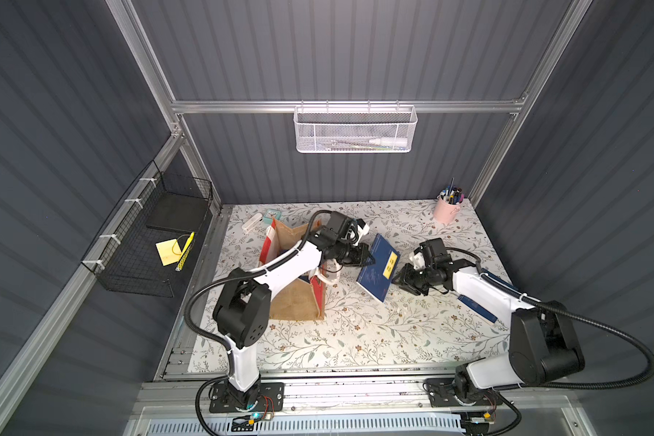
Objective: Put the books into the canvas bag
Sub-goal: Pick up the book from the center of the board, then place the book in the canvas bag.
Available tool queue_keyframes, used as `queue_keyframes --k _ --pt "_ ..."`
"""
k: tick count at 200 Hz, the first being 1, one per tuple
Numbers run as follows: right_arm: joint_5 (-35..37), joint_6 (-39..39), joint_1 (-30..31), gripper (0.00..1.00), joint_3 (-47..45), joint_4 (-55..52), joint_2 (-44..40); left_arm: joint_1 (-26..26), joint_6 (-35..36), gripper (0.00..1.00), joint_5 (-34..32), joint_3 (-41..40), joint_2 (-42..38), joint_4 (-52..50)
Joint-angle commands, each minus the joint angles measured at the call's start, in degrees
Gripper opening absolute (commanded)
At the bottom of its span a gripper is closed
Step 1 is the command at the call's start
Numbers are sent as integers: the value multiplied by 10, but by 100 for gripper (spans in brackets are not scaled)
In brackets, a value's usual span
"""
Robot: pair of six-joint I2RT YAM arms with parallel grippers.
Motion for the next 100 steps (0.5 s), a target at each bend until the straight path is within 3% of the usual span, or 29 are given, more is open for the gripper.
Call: queue_keyframes --k 1,42,100 --pt "36 -6 24 43 37 -51 -24 11 77 0 -108 30 -75 -70" --pt "76 1 97 51 126 -71 -13 12 141 0 -292 9 -213 -85" --pt "89 -17 222 56 339 -90 109 12 190 0 -518 -70 -397 -73"
